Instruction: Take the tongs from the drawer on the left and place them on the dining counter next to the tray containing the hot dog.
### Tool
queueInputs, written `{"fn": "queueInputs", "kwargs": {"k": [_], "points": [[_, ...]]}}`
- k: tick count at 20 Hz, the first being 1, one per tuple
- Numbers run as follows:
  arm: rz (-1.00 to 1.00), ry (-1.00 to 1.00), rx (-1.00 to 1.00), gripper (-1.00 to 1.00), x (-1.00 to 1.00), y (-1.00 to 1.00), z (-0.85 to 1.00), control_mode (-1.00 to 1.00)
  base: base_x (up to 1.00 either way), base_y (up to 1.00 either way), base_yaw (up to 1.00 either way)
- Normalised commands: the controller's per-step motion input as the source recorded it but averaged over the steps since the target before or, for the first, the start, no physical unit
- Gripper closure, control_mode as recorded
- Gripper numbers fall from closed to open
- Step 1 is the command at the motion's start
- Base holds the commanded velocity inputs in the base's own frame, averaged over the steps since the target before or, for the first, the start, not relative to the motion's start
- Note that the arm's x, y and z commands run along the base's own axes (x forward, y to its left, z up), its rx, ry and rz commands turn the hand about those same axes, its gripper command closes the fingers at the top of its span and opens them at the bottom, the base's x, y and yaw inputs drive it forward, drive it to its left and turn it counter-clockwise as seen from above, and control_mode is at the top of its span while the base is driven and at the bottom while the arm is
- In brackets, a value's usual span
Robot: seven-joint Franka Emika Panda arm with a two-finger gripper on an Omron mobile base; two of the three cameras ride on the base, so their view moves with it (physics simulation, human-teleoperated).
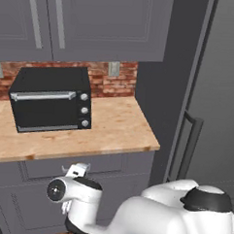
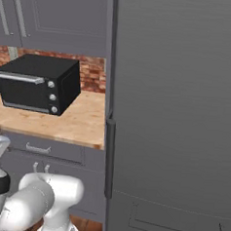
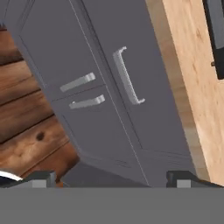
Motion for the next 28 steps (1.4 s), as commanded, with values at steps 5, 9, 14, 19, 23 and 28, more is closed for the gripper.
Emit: {"fn": "queueInputs", "kwargs": {"k": [5,9,14,19,23,28], "points": [[0.23,-0.03,0.01,-1.00,0.20,0.29,-0.65,-1.00,0.00,0.00,0.00],[0.09,-0.04,-0.09,-1.00,-0.01,0.04,-0.07,-1.00,0.00,0.00,0.00],[0.02,-0.16,-0.10,-1.00,-0.22,-0.12,0.11,-1.00,0.00,0.00,0.00],[-0.05,-0.19,-0.17,-1.00,-0.05,-0.23,0.00,-1.00,0.00,0.00,0.00],[-0.09,-0.19,-0.16,-1.00,0.13,-0.16,0.01,-1.00,0.00,0.00,0.00],[-0.06,-0.11,-0.13,-1.00,0.49,-0.10,0.09,-1.00,0.00,0.00,0.00]]}}
